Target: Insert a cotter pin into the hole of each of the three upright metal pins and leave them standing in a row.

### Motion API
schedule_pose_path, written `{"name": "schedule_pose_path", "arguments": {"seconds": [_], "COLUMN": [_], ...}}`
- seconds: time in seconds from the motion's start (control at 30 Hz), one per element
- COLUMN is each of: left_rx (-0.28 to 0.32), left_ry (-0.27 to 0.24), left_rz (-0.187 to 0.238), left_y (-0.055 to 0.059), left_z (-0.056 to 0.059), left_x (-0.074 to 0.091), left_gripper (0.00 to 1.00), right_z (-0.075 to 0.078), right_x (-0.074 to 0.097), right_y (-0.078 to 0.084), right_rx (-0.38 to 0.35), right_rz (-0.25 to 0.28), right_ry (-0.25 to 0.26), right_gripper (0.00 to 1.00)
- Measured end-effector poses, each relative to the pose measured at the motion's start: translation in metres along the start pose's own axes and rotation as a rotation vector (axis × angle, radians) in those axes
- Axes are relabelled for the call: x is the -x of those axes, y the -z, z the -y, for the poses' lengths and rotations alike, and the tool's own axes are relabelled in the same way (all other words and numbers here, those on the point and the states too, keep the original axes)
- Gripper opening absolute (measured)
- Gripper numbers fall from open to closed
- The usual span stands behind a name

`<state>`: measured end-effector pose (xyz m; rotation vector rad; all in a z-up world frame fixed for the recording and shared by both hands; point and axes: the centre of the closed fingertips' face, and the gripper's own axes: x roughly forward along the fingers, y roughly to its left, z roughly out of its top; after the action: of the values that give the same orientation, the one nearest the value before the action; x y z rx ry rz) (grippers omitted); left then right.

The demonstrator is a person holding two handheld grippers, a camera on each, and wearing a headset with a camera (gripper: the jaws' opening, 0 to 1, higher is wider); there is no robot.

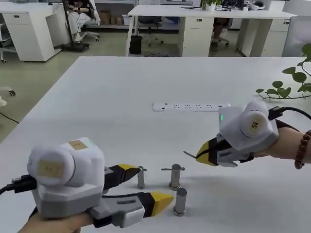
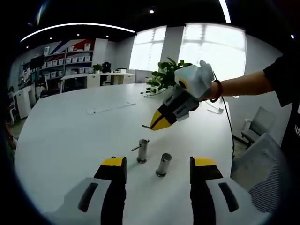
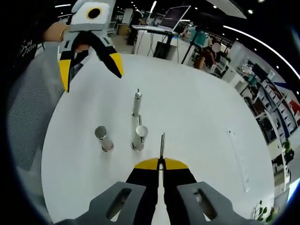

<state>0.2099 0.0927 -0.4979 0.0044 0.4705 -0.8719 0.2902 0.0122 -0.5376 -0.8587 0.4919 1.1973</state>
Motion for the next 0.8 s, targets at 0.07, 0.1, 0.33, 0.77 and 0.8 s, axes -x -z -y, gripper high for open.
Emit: {"name": "schedule_pose_path", "arguments": {"seconds": [0.07,0.1,0.33,0.77,0.8], "left_rx": [0.008,0.015,0.07,0.19,0.2], "left_ry": [0.005,0.007,0.022,0.024,0.027], "left_rz": [0.0,-0.001,-0.026,-0.054,-0.054], "left_y": [-0.002,-0.004,-0.005,0.003,0.003], "left_z": [0.0,0.0,-0.001,-0.008,-0.007], "left_x": [-0.002,-0.003,-0.008,-0.017,-0.017], "left_gripper": [0.49,0.49,0.38,0.24,0.22], "right_z": [-0.003,-0.004,-0.015,-0.043,-0.046], "right_x": [0.002,0.002,0.007,0.004,0.003], "right_y": [-0.007,-0.009,-0.03,-0.052,-0.054], "right_rx": [0.014,0.026,0.081,0.172,0.177], "right_rz": [0.015,0.022,0.063,0.102,0.104], "right_ry": [0.001,0.001,-0.006,-0.047,-0.052], "right_gripper": [0.0,0.0,0.0,0.0,0.0]}}
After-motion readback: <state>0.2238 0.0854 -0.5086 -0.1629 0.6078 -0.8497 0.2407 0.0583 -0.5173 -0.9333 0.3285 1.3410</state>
